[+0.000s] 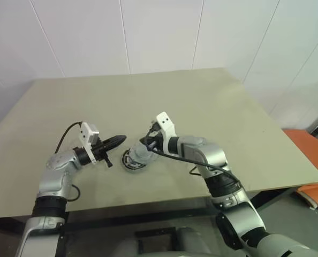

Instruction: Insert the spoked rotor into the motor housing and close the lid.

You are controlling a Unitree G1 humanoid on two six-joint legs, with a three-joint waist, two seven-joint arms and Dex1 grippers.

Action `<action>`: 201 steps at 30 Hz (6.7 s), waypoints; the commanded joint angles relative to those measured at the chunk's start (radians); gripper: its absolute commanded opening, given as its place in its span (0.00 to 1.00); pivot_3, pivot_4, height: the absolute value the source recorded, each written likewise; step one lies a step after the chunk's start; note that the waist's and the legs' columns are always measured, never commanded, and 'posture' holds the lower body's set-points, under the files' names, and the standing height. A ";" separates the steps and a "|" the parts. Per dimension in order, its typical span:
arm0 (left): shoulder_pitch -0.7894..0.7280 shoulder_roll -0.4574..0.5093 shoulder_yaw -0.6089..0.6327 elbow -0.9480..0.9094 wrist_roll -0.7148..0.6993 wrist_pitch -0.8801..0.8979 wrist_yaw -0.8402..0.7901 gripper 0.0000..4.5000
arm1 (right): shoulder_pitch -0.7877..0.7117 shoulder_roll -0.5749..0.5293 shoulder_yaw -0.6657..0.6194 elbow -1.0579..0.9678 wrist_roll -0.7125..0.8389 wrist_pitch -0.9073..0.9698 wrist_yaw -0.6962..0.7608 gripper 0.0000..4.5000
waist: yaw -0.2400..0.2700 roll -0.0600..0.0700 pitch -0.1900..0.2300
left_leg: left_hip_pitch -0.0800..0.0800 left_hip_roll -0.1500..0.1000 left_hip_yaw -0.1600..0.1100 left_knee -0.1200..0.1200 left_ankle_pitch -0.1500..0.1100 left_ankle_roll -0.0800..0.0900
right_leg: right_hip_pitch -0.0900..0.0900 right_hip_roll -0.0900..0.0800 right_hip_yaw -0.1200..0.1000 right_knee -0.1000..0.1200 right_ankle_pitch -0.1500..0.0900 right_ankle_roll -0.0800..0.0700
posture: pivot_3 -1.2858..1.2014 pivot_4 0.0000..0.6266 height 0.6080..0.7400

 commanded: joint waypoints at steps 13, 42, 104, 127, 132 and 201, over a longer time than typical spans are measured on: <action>-0.020 -0.001 -0.001 -0.008 -0.001 -0.013 -0.006 0.00 | 0.034 -0.019 0.053 0.033 -0.030 -0.080 -0.033 0.97 | -0.001 0.000 0.000 | 0.000 0.000 0.000 0.000 0.000 0.000 | 0.000 0.000 0.000 -0.001 0.000 0.000 | 0.52 0.00 1.00; -0.012 0.012 0.030 -0.001 -0.012 -0.015 0.003 0.00 | 0.069 -0.069 0.135 -0.012 -0.060 -0.187 0.055 0.68 | 0.000 0.000 0.000 | 0.000 0.000 0.000 -0.001 0.000 0.000 | 0.000 0.000 0.000 -0.003 0.000 0.000 | 0.52 0.00 1.00; 0.094 0.050 0.041 -0.088 -0.047 0.104 -0.068 0.00 | 0.032 -0.183 0.321 0.028 -0.259 -0.362 0.210 0.68 | 0.000 -0.001 0.000 | 0.002 -0.001 0.000 -0.007 0.000 0.000 | 0.000 0.000 0.000 -0.003 -0.001 0.000 | 0.52 0.00 1.00; 0.067 0.020 -0.035 -0.131 -0.040 0.123 -0.073 0.00 | 0.051 -0.234 0.357 0.042 -0.268 -0.229 0.264 0.68 | 0.025 -0.005 -0.006 | 0.003 -0.001 0.001 -0.007 0.000 0.000 | 0.001 -0.002 0.000 -0.005 -0.001 0.000 | 0.52 0.00 1.00; 0.038 0.012 -0.066 -0.108 -0.028 0.112 -0.084 0.00 | 0.065 -0.223 0.329 0.080 -0.246 -0.227 0.254 0.68 | 0.026 -0.005 -0.007 | 0.003 -0.001 0.001 -0.007 0.000 0.000 | 0.001 -0.001 -0.001 -0.005 -0.001 0.000 | 0.52 0.00 1.00; -0.122 -0.036 -0.352 0.260 0.322 -0.121 -0.100 0.00 | 0.116 -0.322 0.316 0.041 -0.138 -0.161 0.361 0.97 | 0.057 0.019 -0.037 | 0.018 -0.005 -0.002 -0.015 -0.003 -0.004 | 0.027 -0.015 -0.012 -0.032 -0.005 0.007 | 0.52 0.00 1.00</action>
